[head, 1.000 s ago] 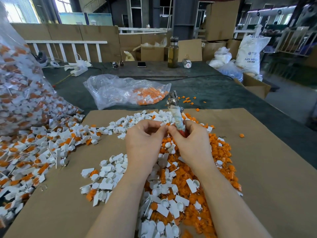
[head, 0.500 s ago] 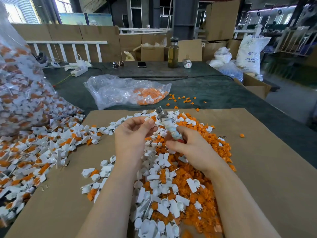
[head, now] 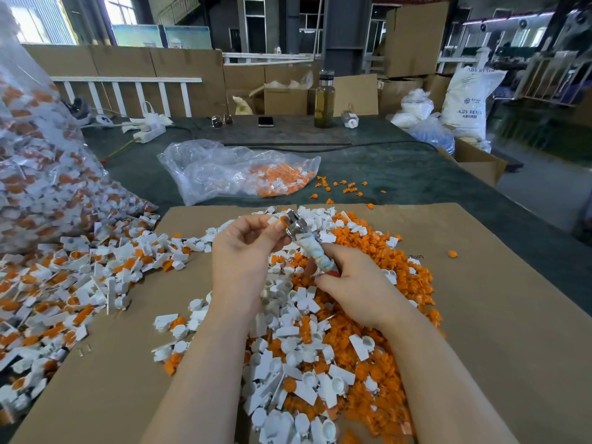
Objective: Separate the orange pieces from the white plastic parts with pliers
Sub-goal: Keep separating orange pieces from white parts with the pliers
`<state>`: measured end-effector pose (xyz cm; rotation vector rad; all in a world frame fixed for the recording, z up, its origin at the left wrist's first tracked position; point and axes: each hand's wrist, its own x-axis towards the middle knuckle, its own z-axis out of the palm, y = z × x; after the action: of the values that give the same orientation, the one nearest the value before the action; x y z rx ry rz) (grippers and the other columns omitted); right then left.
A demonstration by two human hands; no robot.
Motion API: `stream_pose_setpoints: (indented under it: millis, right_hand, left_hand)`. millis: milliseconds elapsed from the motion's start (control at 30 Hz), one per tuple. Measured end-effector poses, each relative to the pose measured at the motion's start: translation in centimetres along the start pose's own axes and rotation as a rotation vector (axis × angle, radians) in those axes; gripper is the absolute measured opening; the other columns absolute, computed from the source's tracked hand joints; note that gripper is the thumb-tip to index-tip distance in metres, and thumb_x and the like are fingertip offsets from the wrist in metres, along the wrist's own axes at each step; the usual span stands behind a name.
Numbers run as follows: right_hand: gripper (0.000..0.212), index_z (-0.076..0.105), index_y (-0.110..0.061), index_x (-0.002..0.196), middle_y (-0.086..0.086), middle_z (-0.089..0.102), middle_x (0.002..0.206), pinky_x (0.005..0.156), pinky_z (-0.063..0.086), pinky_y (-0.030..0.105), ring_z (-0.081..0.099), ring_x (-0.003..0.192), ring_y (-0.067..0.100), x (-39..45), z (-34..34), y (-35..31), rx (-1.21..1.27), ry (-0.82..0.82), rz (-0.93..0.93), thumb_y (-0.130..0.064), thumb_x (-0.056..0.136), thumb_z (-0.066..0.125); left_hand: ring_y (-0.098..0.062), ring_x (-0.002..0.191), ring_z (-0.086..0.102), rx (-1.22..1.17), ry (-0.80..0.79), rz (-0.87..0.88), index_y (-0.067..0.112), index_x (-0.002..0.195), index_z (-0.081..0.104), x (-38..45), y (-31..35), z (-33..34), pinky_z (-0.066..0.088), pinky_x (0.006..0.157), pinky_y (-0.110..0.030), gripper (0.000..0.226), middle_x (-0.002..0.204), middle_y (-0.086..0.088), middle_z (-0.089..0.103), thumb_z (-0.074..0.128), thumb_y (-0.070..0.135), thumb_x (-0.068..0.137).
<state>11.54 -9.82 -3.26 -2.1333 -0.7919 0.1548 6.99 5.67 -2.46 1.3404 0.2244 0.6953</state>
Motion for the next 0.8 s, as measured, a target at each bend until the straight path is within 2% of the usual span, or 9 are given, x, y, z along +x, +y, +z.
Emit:
stream_pose_setpoints:
  millis: [100, 200, 400, 500, 633, 733, 800]
  right_hand:
    - [0.014, 0.062, -0.028, 0.089, -0.007, 0.058, 0.072, 0.055, 0.044, 0.033, 0.051, 0.059, 0.009, 0.1, 0.2, 0.2, -0.010, 0.012, -0.005, -0.015, 0.088, 0.056]
    - [0.013, 0.062, -0.025, 0.090, -0.004, 0.060, 0.076, 0.058, 0.047, 0.038, 0.053, 0.066, 0.013, 0.3, 0.2, 0.3, -0.031, 0.012, -0.004, -0.013, 0.087, 0.055]
    - [0.023, 0.054, -0.035, 0.079, -0.012, 0.057, 0.072, 0.055, 0.044, 0.028, 0.054, 0.070, 0.002, 0.5, 0.4, 0.5, -0.058, 0.042, -0.015, -0.014, 0.087, 0.057]
    - [0.016, 0.059, -0.031, 0.086, -0.011, 0.060, 0.076, 0.060, 0.049, 0.033, 0.055, 0.074, 0.004, 0.5, 0.6, 0.6, -0.057, 0.053, -0.016, -0.016, 0.088, 0.056]
    - [0.017, 0.061, -0.025, 0.100, -0.012, 0.061, 0.079, 0.056, 0.046, 0.026, 0.056, 0.071, 0.005, 0.5, 1.0, 0.7, -0.090, 0.082, -0.039, -0.018, 0.087, 0.054]
    - [0.012, 0.058, -0.024, 0.096, -0.011, 0.060, 0.077, 0.053, 0.041, 0.026, 0.054, 0.066, 0.008, 0.5, 1.0, 0.8, -0.129, 0.150, -0.040, -0.018, 0.086, 0.057]
    - [0.012, 0.057, -0.024, 0.096, -0.010, 0.059, 0.075, 0.053, 0.041, 0.026, 0.054, 0.065, 0.009, 0.6, 0.9, 0.9, -0.139, 0.207, -0.042, -0.018, 0.086, 0.057]
  left_hand:
    - [-0.004, 0.057, 0.067, -0.009, 0.006, 0.005, 0.009, 0.081, 0.067, 0.0, 0.1, 0.1, 0.053, 0.061, -0.014, 0.012, 0.061, 0.009, 0.069, 0.069, -0.001, 0.087]
    - [-0.004, 0.057, 0.067, -0.019, 0.009, 0.011, 0.009, 0.081, 0.067, -0.1, 0.1, 0.2, 0.053, 0.061, -0.015, 0.012, 0.062, 0.009, 0.069, 0.069, -0.001, 0.086]
    - [-0.004, 0.057, 0.066, -0.007, 0.017, 0.009, 0.010, 0.080, 0.067, -0.2, 0.0, 0.4, 0.053, 0.062, -0.015, 0.014, 0.061, 0.010, 0.069, 0.067, -0.002, 0.087]
    - [-0.004, 0.057, 0.067, -0.020, 0.012, -0.027, 0.009, 0.081, 0.067, -0.1, 0.1, 0.3, 0.054, 0.062, -0.015, 0.012, 0.062, 0.009, 0.070, 0.068, -0.001, 0.087]
    - [-0.009, 0.068, 0.073, -0.143, 0.031, -0.241, 0.008, 0.088, 0.068, 0.4, 0.2, -0.7, 0.058, 0.064, -0.020, 0.003, 0.074, 0.001, 0.076, 0.068, 0.005, 0.088]
    - [-0.014, 0.082, 0.076, -0.405, 0.211, -0.468, 0.004, 0.102, 0.066, 1.4, 0.5, -2.7, 0.059, 0.063, -0.021, 0.012, 0.090, -0.009, 0.078, 0.064, 0.009, 0.091]
    - [-0.013, 0.081, 0.076, -0.592, 0.367, -0.515, 0.003, 0.106, 0.064, 2.2, 0.7, -4.4, 0.060, 0.063, -0.022, 0.013, 0.088, -0.010, 0.078, 0.061, 0.009, 0.094]
